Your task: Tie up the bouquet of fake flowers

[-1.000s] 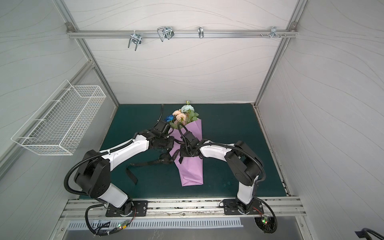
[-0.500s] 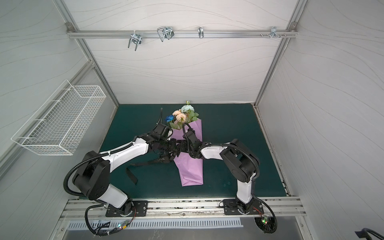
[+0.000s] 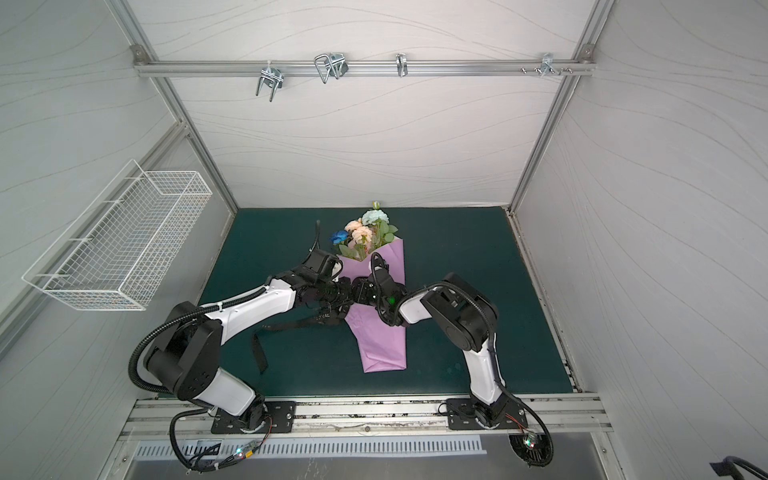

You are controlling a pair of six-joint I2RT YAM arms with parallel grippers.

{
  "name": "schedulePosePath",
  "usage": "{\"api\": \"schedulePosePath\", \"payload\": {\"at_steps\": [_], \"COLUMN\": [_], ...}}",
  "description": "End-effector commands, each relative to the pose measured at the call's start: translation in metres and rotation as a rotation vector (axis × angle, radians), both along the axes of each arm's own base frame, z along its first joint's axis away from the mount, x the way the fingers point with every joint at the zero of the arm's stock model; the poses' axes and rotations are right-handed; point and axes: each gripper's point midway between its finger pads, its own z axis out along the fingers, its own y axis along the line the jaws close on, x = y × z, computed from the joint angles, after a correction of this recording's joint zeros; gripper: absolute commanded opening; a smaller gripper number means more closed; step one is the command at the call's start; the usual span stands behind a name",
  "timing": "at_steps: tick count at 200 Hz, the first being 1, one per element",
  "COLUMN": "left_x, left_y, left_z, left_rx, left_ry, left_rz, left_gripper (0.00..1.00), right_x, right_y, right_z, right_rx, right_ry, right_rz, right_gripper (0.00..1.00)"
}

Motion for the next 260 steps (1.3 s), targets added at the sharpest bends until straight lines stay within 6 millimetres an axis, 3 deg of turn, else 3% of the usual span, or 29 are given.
{"api": "schedulePosePath", "payload": {"at_steps": [1,28,76,93,132,170,189,219,260], "left_x": [-0.009,-0.008,-0.005,-0.004,0.0,0.013,0.024,0.044,0.065], "left_y": [-0.021,-0.019,0.003,0.013,0.035,0.098,0.11,0.107,0.09], "left_z": [0.023,0.021,0.037,0.043,0.056,0.029,0.027,0.02,0.002], "left_rx": [-0.107,-0.126,-0.168,-0.182,-0.144,0.255,0.357,0.443,0.462], "left_ry": [-0.006,0.013,-0.015,-0.019,-0.059,-0.039,-0.075,-0.079,-0.05], "left_rz": [-0.05,-0.034,0.012,0.035,0.101,0.232,0.222,0.128,0.013], "left_gripper": [0.0,0.02,0.44,0.52,0.57,0.51,0.51,0.52,0.53], "right_x": [0.013,0.015,0.02,0.023,0.029,0.022,0.011,-0.009,-0.024], "right_y": [0.017,0.023,0.03,0.033,0.036,0.021,0.009,-0.009,-0.021], "right_z": [0.032,0.041,0.046,0.046,0.044,0.038,0.031,0.021,0.023], "right_rx": [0.154,0.214,0.24,0.253,0.254,0.198,0.144,0.021,-0.071], "right_ry": [-0.12,-0.165,-0.194,-0.203,-0.204,-0.179,-0.131,-0.05,-0.034], "right_rz": [0.005,0.018,0.038,0.048,0.049,0.034,0.029,0.033,0.03], "right_gripper": [0.0,0.0,0.0,0.0,0.0,0.0,0.0,0.0,0.0]}}
